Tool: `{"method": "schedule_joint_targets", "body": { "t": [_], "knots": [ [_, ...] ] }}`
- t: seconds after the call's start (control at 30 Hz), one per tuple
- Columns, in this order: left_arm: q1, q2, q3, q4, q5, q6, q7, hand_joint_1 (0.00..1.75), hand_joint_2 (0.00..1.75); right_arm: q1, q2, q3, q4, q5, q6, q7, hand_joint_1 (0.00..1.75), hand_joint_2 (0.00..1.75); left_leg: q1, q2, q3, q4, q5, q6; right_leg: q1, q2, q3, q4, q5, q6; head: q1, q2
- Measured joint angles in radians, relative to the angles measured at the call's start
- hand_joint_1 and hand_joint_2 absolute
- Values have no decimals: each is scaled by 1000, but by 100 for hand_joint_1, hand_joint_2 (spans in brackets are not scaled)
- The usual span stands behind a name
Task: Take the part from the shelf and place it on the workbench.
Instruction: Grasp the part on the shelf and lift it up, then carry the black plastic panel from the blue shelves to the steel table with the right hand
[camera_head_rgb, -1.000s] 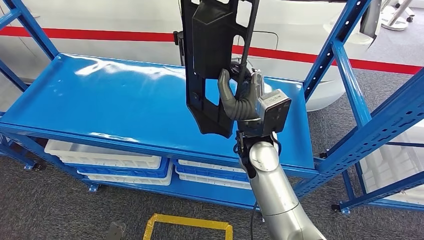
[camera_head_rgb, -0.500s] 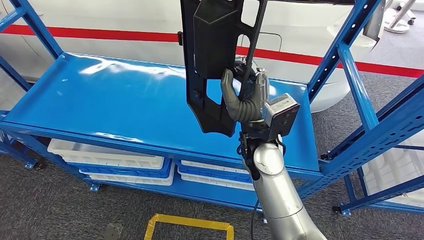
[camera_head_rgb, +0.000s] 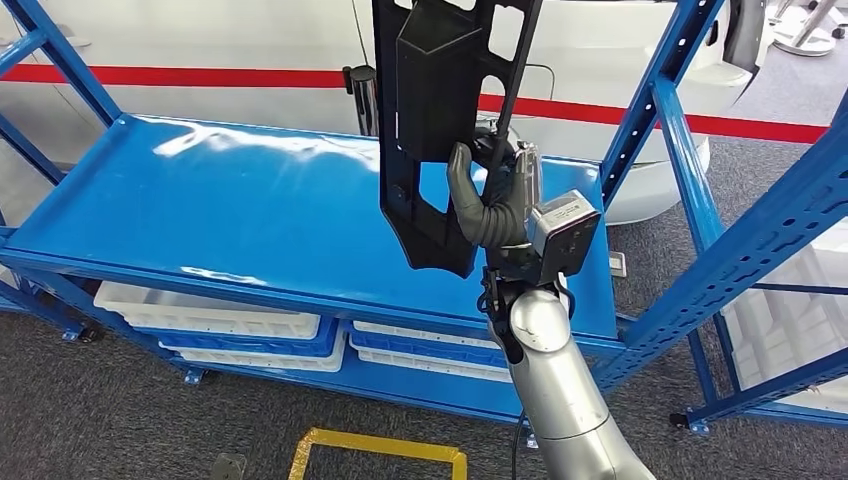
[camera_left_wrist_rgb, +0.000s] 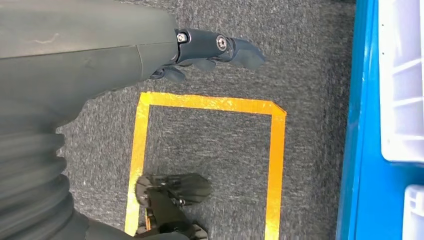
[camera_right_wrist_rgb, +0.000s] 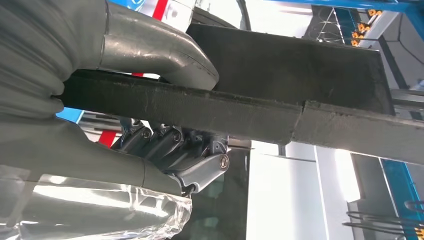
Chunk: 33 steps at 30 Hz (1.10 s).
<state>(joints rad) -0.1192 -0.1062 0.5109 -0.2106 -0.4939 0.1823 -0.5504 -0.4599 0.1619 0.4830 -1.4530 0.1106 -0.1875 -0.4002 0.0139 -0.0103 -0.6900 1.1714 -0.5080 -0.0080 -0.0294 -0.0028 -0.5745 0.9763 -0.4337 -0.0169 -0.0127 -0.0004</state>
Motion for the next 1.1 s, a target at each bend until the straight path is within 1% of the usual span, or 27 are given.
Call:
{"method": "schedule_joint_targets", "body": {
  "t": [0.03, 0.07, 0.1, 0.13, 0.17, 0.23, 0.27, 0.33, 0.4, 0.43, 0.47, 0.53, 0.57, 0.6, 0.63, 0.7, 0.73, 0.77, 0.8, 0.83, 0.87, 0.9, 0.93, 0.97, 1.03, 1.07, 1.1],
  "knots": [
    [0, 0, 0, 0, 0, -1, 0, 0, 175, 3, -1, 0, 0, 0, -1, -1, 175, 175, 3, 3, -29, 67, -30, -6, 2, 0, 0, 0, 0, -1, 0, 0],
    [1, 0, 0, 0, 0, -2, 0, 0, 175, 7, -2, -1, 0, 1, -3, -2, 175, 175, 6, 5, -48, 112, -45, -10, 3, 0, -1, 1, 0, -1, 0, 0],
    [1, 0, 0, 0, 0, -3, 0, 0, 175, 11, -2, -1, 0, 1, -5, -2, 175, 175, 8, 6, -49, 118, -39, -12, 4, 0, -1, 1, 0, -1, 0, 0],
    [1, 0, 1, 0, 0, -3, -1, 0, 175, 13, -3, -1, 0, 1, -7, -2, 175, 175, 9, 6, -28, 80, -14, -12, 4, 1, -1, 2, 0, -1, 0, 0],
    [1, 0, 1, 0, 0, -3, -1, 0, 175, 14, -3, -1, 0, 1, -8, -2, 175, 175, 10, 7, 10, 9, 21, -10, 4, 1, 0, 3, 0, -1, 0, 0],
    [0, 1, 1, 0, 0, -3, -2, 0, 175, 14, -3, -2, -2, 1, -9, -3, 175, 175, 7, 9, 81, -124, 68, -1, 8, 2, 0, 3, 0, 2, 0, 0],
    [0, 1, 2, 0, 0, -3, -2, 0, 175, 14, -2, -2, -3, 1, -9, -3, 175, 175, 3, 9, 98, -156, 76, 4, 10, 2, -1, 2, 1, 6, 0, 0],
    [0, 1, 2, 0, 0, -3, -4, 0, 175, 14, -2, -2, -4, 2, -9, -3, 175, 175, -4, 7, 99, -166, 78, 15, 13, 1, -3, -1, 4, 18, 0, 0],
    [1, 0, 2, 0, 0, -2, -4, 0, 175, 15, -2, -2, -6, 3, -10, -3, 175, 175, -1, 8, 102, -179, 88, 32, 15, 1, -11, 9, -5, 26, 1, 0],
    [0, -1, 3, 0, 0, -2, -4, 0, 175, 14, -3, -3, -8, 3, -10, -3, 175, 175, 1, 8, 104, -187, 95, 41, 16, 1, -26, 37, -21, 25, 2, 0],
    [-1, -2, 3, 0, 0, -2, -5, 0, 175, 14, -5, -3, -10, 4, -10, -3, 175, 175, 3, 9, 105, -193, 100, 48, 17, 1, -50, 87, -48, 21, 4, 0],
    [-1, -2, 3, 0, 0, -2, -5, 0, 175, 17, -10, -4, -11, 4, -10, -3, 175, 175, 0, 8, 100, -194, 104, 54, 16, 2, -115, 229, -110, 14, 5, 0],
    [0, -2, 3, 0, 0, -2, -5, 0, 175, 20, -13, -4, -11, 4, -10, -3, 175, 175, -1, 7, 97, -194, 105, 54, 16, 2, -140, 285, -129, 16, 6, 0],
    [0, -2, 3, 0, -1, -3, -5, 0, 175, 22, -15, -4, -11, 4, -10, -3, 175, 175, -2, 6, 96, -194, 106, 54, 16, 2, -149, 308, -134, 20, 6, 0],
    [1, -2, 3, 0, -2, -3, -5, 0, 175, 24, -17, -5, -11, 4, -10, -3, 175, 175, -2, 5, 95, -193, 107, 53, 15, 2, -135, 285, -121, 28, 6, 0],
    [0, -3, 3, 0, -4, -3, -5, 0, 175, 25, -19, -5, -12, 4, -10, -3, 175, 175, -2, 2, 95, -190, 108, 49, 13, 1, -55, 137, -67, 40, 7, 0],
    [-1, -3, 3, 0, -5, -4, -5, 0, 175, 25, -19, -5, -13, 4, -10, -3, 175, 175, -5, 1, 93, -186, 107, 45, 13, 2, -16, 65, -43, 41, 6, 0],
    [-1, -3, 3, 0, -6, -4, -6, 0, 175, 24, -19, -5, -13, 4, -10, -3, 175, 175, -8, 1, 90, -183, 107, 40, 14, 2, 8, 18, -28, 38, 6, 0],
    [-1, -3, 3, 0, -7, -4, -6, 0, 175, 25, -19, -5, -14, 4, -10, -3, 175, 175, -10, 1, 87, -180, 107, 35, 15, 2, 17, -1, -21, 32, 6, 0],
    [-1, -3, 3, 0, -7, -5, -6, 0, 175, 25, -19, -6, -14, 4, -10, -3, 175, 175, -10, 1, 85, -178, 108, 30, 16, 2, 16, -1, -17, 27, 5, 0],
    [-1, -3, 3, 0, -7, -5, -6, 0, 175, 25, -19, -6, -14, 4, -10, -3, 175, 175, -8, 1, 83, -178, 109, 25, 13, 2, 15, -2, -14, 21, 5, 0],
    [-1, -3, 4, 0, -7, -5, -6, 0, 175, 25, -18, -6, -14, 4, -10, -3, 175, 175, -6, 1, 80, -171, 103, 21, 9, 2, 15, -3, -11, 16, 5, 0],
    [-1, -2, 4, 0, -7, -5, -6, 0, 175, 25, -16, -6, -15, 3, -10, -3, 175, 175, -3, 2, 71, -150, 86, 15, 6, 2, 15, -4, -7, 9, 3, 0],
    [-1, -2, 4, 0, -7, -5, -6, 0, 175, 25, -15, -7, -15, 3, -10, -3, 175, 175, 0, 3, 54, -107, 56, 10, 2, 2, 14, -5, -4, 4, 2, 0],
    [-1, -2, 6, 0, -7, -5, -5, 0, 175, 25, -13, -7, -16, 3, -10, -3, 175, 175, 5, 6, -1, 27, -18, -1, 5, 1, 10, -4, -2, -3, -1, 0],
    [0, -2, 6, 0, -7, -5, -5, 0, 175, 25, -13, -7, -15, 3, -10, -3, 175, 175, 6, 6, -25, 86, -43, -4, 6, 1, 7, -3, -1, -4, 0, 0],
    [0, -2, 7, 0, -7, -5, -5, 0, 175, 25, -13, -7, -15, 3, -10, -3, 175, 175, 7, 6, -35, 113, -49, -5, 8, 1, 4, -1, 0, -5, -1, 0]
  ]
}}
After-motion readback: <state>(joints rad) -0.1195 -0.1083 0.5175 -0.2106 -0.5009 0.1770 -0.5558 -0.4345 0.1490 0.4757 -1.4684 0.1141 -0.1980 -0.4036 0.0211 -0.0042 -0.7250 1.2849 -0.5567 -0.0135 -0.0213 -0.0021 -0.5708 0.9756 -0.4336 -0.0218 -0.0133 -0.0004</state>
